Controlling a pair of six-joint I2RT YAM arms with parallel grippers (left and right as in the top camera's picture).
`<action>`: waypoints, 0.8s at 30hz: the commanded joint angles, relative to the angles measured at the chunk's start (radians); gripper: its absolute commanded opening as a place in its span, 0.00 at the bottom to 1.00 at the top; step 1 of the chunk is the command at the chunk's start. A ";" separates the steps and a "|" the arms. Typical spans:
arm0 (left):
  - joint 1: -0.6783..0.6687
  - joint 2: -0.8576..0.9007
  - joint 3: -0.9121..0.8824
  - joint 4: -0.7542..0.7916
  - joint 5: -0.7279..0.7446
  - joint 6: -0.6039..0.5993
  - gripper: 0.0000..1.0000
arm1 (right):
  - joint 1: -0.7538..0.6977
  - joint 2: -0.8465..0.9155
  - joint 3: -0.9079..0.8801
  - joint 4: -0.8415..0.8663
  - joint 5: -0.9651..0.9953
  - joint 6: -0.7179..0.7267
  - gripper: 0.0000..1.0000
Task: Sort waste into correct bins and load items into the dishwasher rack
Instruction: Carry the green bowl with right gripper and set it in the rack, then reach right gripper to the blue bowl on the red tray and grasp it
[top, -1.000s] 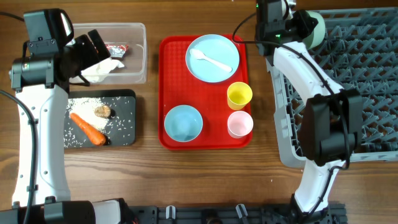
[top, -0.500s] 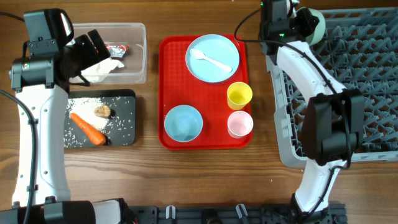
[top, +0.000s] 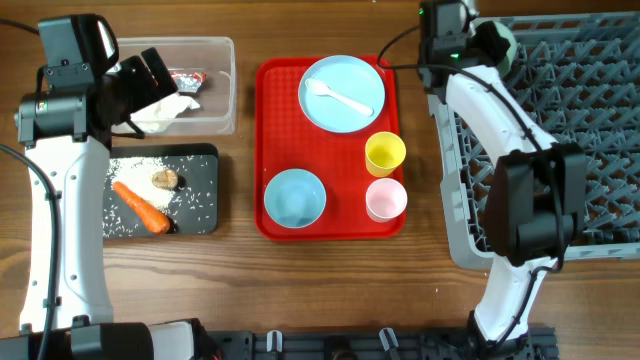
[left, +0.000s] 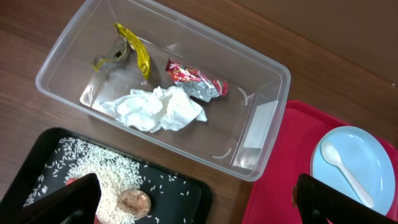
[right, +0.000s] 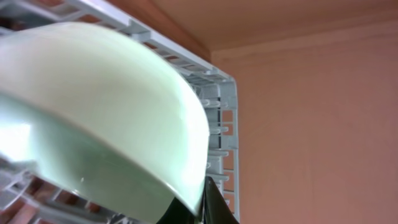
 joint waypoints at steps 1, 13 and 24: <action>0.004 0.004 0.001 0.002 0.002 -0.016 1.00 | 0.021 0.015 -0.009 -0.046 -0.134 0.086 0.08; 0.004 0.004 0.001 0.002 0.002 -0.016 1.00 | 0.043 0.015 -0.009 -0.095 -0.137 0.078 0.98; 0.004 0.004 0.001 0.002 0.002 -0.016 1.00 | 0.138 -0.002 0.029 -0.007 -0.130 0.078 1.00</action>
